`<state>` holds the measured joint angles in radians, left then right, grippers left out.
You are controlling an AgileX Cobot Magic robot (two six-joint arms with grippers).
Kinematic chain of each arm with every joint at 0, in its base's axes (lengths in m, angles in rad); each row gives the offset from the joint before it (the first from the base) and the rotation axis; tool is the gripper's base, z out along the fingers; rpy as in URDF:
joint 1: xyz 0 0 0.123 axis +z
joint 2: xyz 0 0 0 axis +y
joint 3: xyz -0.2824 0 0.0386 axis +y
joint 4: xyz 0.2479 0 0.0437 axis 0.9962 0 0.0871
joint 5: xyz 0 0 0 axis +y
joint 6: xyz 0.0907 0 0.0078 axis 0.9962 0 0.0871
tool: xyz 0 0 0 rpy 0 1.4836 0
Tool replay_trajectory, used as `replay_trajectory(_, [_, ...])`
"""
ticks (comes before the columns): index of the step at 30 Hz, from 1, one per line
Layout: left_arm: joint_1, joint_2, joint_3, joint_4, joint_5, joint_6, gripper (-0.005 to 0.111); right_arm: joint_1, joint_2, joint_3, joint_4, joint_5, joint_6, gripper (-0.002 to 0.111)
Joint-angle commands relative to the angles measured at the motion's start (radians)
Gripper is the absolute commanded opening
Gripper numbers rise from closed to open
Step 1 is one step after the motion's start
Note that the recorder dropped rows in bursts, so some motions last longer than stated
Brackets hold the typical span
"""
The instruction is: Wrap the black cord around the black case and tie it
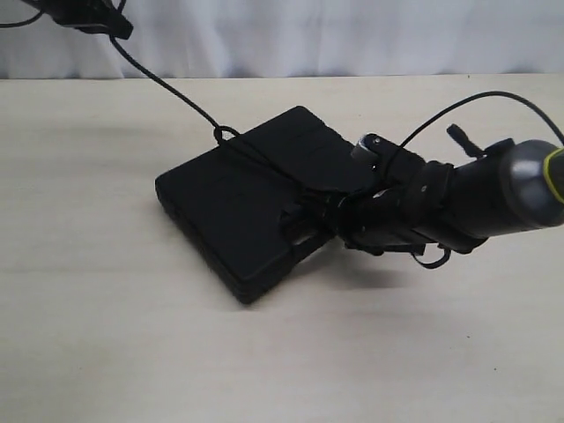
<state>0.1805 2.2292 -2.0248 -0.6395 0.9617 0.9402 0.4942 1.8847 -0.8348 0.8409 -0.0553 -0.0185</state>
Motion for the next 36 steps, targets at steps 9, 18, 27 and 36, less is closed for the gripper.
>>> replay_trajectory(9, [0.156,-0.004,0.029,0.211,0.053,-0.163,0.000,-0.258,-0.031,-0.139,-0.050,0.161,-0.281,0.004])
replay_trajectory(18, [0.240,-0.004,0.175,0.315,-0.050,-0.237,0.000,-0.260,0.011,-0.165,-0.038,0.055,-0.249,0.004])
replay_trajectory(27, [0.254,-0.004,0.308,0.325,-0.231,-0.275,0.000,-0.297,0.043,-0.165,0.044,0.022,-0.247,0.004])
replay_trajectory(36, [0.307,-0.002,0.350,0.315,-0.228,-0.301,0.000,-0.308,0.043,-0.165,0.044,0.033,-0.221,0.004])
